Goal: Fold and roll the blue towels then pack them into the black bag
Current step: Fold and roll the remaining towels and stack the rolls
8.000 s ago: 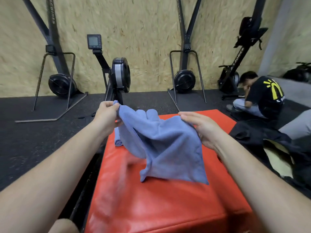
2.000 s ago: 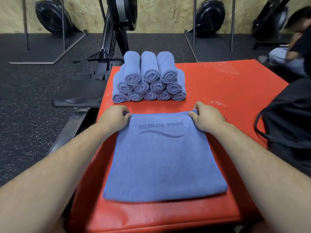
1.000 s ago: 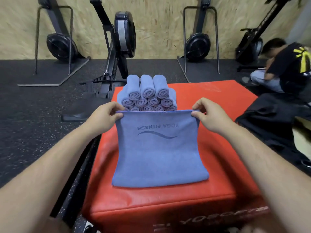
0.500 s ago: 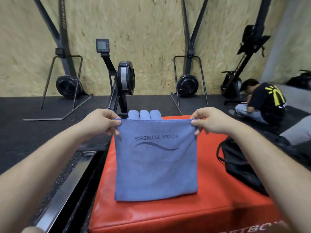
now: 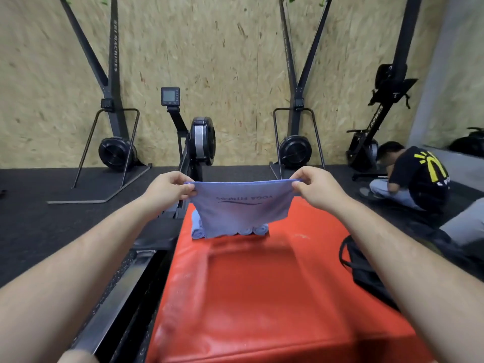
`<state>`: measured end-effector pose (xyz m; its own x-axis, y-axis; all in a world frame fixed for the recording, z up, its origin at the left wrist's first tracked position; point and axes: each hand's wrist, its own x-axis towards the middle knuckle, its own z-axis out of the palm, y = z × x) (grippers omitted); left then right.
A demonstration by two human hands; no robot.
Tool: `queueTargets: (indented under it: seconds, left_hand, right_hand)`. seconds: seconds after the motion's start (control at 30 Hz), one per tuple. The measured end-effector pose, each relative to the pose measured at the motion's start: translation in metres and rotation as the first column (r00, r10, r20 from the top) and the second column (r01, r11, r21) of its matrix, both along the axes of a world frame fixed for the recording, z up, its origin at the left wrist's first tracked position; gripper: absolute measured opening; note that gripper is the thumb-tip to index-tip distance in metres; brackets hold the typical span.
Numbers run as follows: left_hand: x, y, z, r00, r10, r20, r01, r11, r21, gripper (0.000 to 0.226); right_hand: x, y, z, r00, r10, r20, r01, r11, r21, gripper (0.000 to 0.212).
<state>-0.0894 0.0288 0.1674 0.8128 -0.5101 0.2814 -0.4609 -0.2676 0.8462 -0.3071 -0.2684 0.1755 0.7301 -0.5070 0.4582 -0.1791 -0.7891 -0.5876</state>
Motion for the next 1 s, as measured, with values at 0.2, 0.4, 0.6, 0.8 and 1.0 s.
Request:
queueTargets:
  seconds: [0.2, 0.4, 0.6, 0.8, 1.0]
  left_hand:
    - [-0.026, 0.023, -0.093, 1.000, -0.002, 0.023, -0.002, 0.978, 0.208, 0.001]
    - [-0.045, 0.053, -0.165, 0.980, -0.086, -0.178, 0.144, 0.926, 0.348, 0.013]
    - [-0.054, 0.054, -0.162, 0.966, -0.136, -0.218, 0.209, 0.909, 0.361, 0.005]
    - [-0.037, 0.033, -0.157, 0.972, -0.116, -0.203, 0.181, 0.924, 0.338, 0.008]
    - [-0.002, -0.004, -0.169, 0.980, -0.059, -0.188, 0.122, 0.929, 0.349, 0.012]
  right_hand:
    - [-0.030, 0.012, -0.095, 0.980, 0.048, -0.191, -0.047, 0.999, 0.008, 0.011]
    - [-0.063, 0.022, -0.177, 0.911, 0.200, -0.360, -0.161, 0.977, 0.137, 0.015]
    - [-0.073, 0.014, -0.184, 0.852, 0.322, -0.412, -0.202, 0.930, 0.309, 0.012]
    - [-0.048, -0.001, -0.176, 0.867, 0.268, -0.420, -0.173, 0.953, 0.250, 0.005]
    - [-0.010, -0.017, -0.178, 0.866, 0.150, -0.477, -0.085, 0.984, 0.156, 0.003]
